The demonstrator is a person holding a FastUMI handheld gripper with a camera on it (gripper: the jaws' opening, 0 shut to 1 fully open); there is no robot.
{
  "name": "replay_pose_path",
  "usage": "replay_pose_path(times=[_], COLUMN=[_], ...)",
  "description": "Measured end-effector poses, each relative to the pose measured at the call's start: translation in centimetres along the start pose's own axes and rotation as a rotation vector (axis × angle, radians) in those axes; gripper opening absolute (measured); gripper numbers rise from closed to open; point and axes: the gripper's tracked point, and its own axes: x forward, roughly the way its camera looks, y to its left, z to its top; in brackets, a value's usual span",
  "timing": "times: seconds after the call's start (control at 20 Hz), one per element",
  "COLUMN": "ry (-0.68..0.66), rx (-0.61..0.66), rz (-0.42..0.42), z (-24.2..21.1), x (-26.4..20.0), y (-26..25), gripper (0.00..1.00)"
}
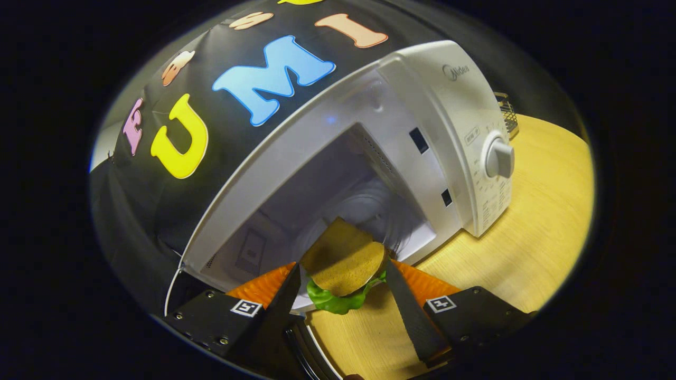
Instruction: Open the microwave, put the food inside, and close the microwave door.
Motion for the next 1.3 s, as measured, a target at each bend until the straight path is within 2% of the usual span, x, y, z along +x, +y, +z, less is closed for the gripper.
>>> replay_pose_path(times=[0.45,0.8,1.1,1.3], ry=[-0.04,-0.047,0.004,0.011], rx=[-0.198,-0.254,-0.367,-0.616], rz=[0.187,0.333,0.493,0.641], z=[3.2,2.5,-1.7,-6.7], x=[-12.9,-21.2,-26.8,-30.2], y=[3.7,6.4,10.8,14.8], gripper=[0.97,0.97,0.96,0.96])
